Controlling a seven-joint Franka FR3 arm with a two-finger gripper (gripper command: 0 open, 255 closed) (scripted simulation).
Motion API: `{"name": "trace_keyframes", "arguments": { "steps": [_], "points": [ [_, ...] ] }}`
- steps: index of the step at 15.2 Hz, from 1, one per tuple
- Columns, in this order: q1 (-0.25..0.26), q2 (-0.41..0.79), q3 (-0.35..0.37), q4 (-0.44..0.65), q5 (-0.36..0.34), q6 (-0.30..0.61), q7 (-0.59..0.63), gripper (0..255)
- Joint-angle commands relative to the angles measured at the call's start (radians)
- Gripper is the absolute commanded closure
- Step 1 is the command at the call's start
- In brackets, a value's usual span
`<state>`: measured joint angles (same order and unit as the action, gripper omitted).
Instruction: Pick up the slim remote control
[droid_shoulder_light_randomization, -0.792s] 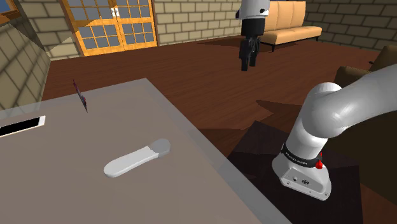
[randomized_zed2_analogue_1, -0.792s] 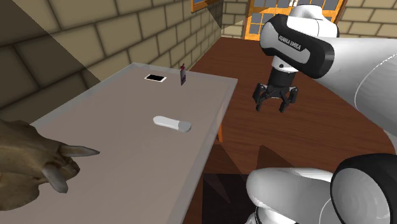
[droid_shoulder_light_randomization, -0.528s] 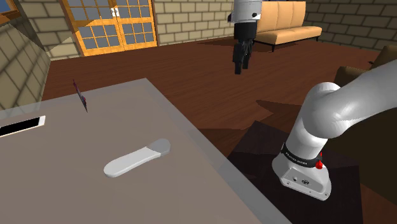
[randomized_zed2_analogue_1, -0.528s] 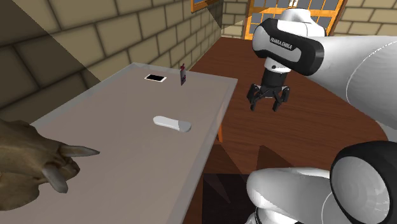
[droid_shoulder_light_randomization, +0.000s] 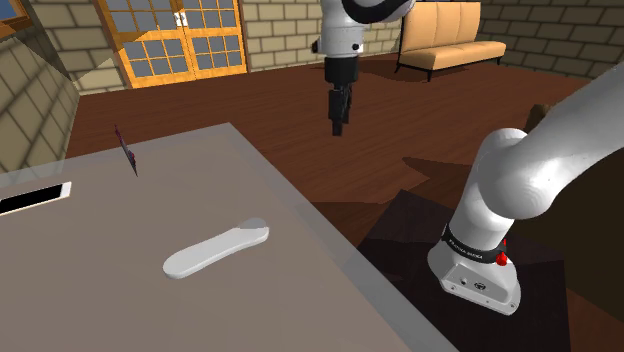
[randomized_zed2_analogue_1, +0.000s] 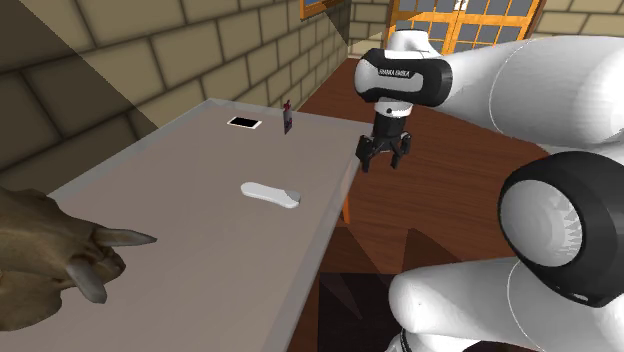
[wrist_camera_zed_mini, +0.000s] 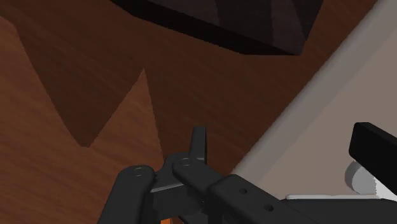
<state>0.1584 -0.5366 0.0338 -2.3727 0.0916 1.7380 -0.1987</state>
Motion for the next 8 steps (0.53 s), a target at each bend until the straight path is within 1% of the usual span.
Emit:
{"name": "trace_keyframes", "arguments": {
  "steps": [1,8],
  "points": [
    [0.026,0.062,0.023,0.023,0.005,0.048,-0.020,0],
    [0.102,0.258,0.102,0.113,-0.001,0.181,-0.081,0]
  ]
}}
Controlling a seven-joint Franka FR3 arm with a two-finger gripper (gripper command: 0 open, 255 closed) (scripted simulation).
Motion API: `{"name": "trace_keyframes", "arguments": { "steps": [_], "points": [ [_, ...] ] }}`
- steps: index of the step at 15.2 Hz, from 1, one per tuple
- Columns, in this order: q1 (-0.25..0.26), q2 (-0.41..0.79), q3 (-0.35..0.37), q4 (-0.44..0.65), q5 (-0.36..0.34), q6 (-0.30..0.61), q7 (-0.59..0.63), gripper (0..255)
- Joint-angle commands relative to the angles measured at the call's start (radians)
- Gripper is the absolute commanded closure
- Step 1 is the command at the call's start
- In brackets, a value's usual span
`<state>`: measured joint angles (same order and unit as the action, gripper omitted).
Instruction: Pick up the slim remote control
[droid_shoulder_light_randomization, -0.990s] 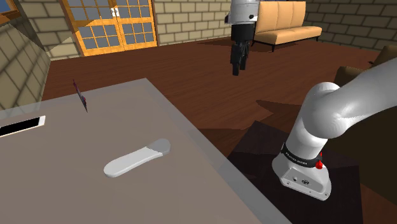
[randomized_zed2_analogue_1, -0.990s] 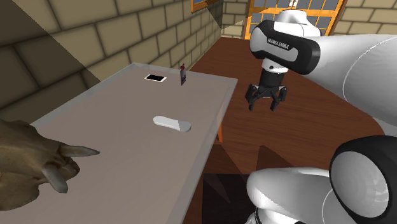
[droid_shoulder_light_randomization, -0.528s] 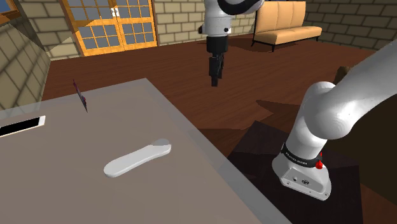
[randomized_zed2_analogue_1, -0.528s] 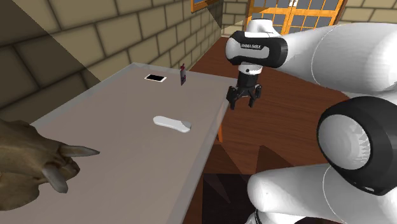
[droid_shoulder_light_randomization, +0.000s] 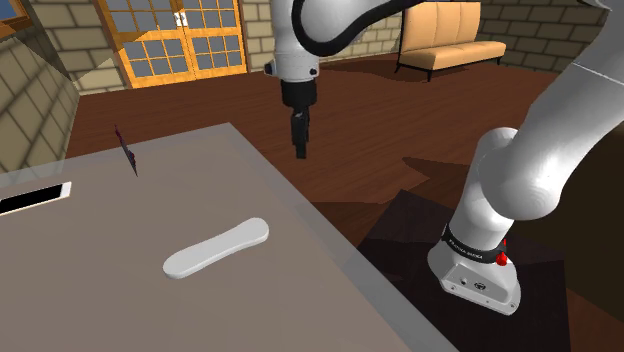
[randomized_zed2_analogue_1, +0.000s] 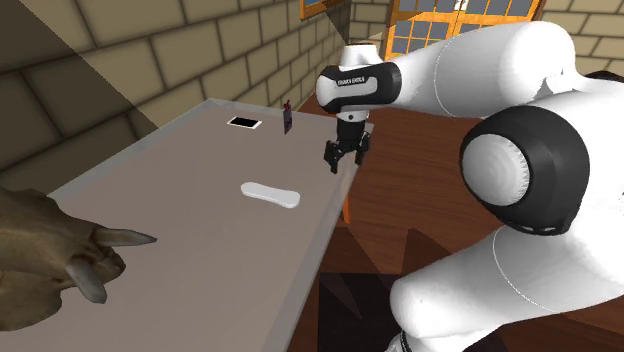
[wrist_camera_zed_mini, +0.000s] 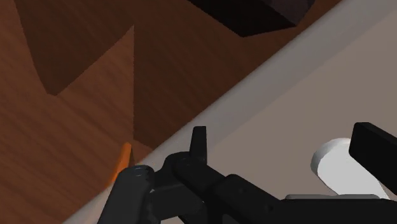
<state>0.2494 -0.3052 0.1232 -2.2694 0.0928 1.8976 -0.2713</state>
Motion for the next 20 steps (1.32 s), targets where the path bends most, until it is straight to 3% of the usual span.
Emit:
{"name": "trace_keyframes", "arguments": {
  "steps": [1,9,20],
  "points": [
    [0.021,0.054,0.024,0.025,-0.005,0.038,-0.016,0],
    [0.099,0.271,0.116,0.158,-0.064,0.148,-0.059,0],
    [0.222,0.542,0.210,0.357,-0.210,0.234,-0.084,0]
  ]
}}
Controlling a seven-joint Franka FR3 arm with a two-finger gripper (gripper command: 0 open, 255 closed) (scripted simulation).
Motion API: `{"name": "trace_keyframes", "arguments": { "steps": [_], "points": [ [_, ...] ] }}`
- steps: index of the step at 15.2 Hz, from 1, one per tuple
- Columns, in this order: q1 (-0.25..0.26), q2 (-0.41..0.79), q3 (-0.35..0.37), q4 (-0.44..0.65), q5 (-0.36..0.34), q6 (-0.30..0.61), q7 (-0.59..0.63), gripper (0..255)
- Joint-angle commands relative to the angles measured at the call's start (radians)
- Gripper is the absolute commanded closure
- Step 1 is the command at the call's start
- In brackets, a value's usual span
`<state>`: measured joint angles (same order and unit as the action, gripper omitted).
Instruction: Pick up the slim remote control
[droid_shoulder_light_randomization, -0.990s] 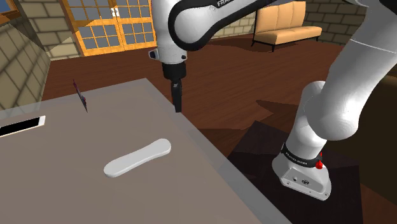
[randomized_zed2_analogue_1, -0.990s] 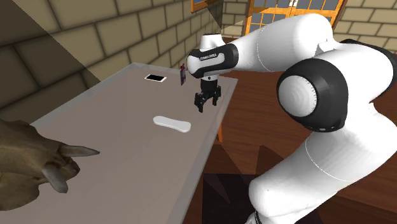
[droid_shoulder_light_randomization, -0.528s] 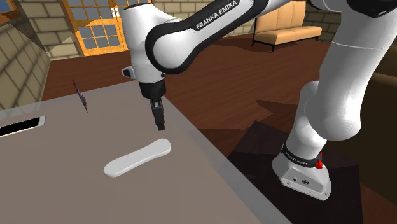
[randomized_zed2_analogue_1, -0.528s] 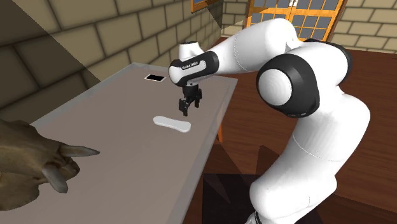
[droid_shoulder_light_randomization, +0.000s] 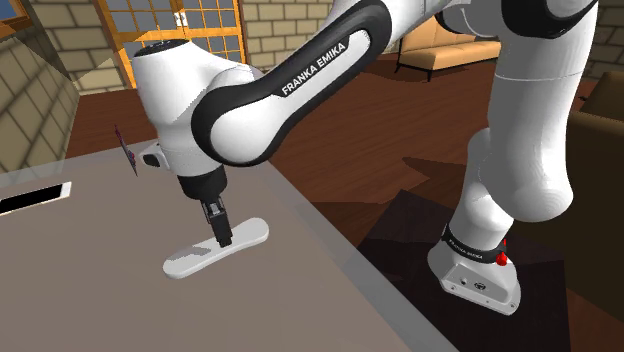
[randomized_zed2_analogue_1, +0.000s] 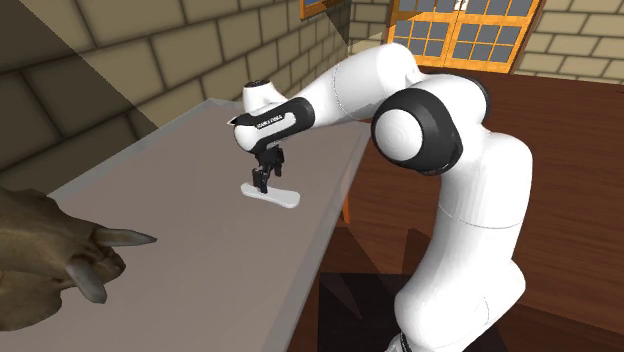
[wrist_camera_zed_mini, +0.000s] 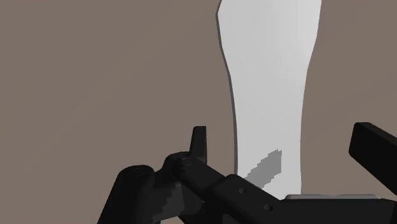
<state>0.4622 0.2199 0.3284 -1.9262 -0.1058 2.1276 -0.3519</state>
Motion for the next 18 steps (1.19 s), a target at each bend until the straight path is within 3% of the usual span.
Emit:
{"name": "trace_keyframes", "arguments": {
  "steps": [1,9,10,18],
  "points": [
    [0.010,0.023,0.004,0.008,-0.014,0.016,-0.001,0],
    [0.015,0.067,-0.003,-0.027,-0.036,0.092,0.014,0],
    [0.015,0.068,-0.003,-0.023,-0.036,0.089,0.014,255],
    [0.015,0.067,-0.003,-0.025,-0.036,0.089,0.014,255]
  ]
}}
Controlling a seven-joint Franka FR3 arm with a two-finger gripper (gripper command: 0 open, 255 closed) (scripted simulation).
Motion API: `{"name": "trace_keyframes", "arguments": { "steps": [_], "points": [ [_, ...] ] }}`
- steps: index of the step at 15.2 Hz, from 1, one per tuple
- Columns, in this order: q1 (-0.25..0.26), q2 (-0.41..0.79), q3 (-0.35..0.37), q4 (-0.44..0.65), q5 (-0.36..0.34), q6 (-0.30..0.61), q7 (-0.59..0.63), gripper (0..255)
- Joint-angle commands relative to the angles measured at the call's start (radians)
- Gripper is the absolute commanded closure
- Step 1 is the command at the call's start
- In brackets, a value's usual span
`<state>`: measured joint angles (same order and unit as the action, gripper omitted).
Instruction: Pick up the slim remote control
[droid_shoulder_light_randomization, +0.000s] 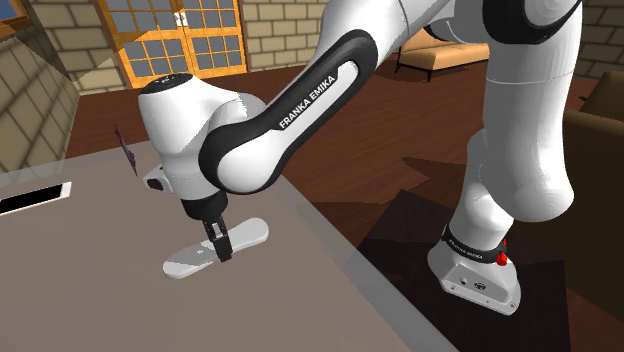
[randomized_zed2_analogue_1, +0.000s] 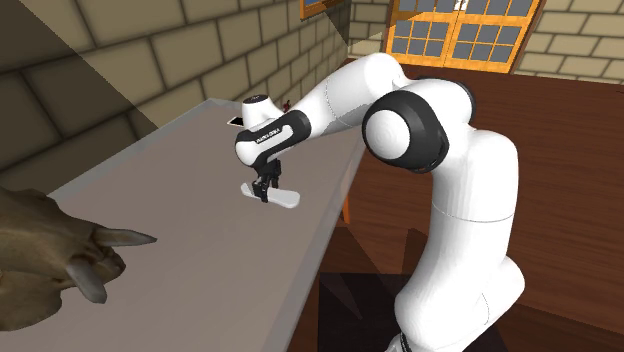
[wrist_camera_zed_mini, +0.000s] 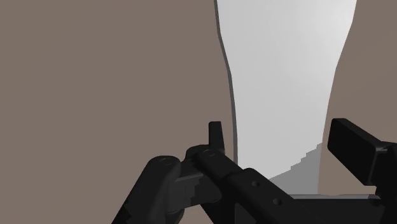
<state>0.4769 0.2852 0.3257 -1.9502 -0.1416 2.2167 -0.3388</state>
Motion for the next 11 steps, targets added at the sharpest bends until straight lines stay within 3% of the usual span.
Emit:
{"name": "trace_keyframes", "arguments": {
  "steps": [1,11],
  "points": [
    [0.000,0.002,0.000,-0.003,0.000,0.003,0.001,255],
    [-0.007,-0.062,0.009,0.054,0.031,-0.113,-0.022,255]
  ]
}}
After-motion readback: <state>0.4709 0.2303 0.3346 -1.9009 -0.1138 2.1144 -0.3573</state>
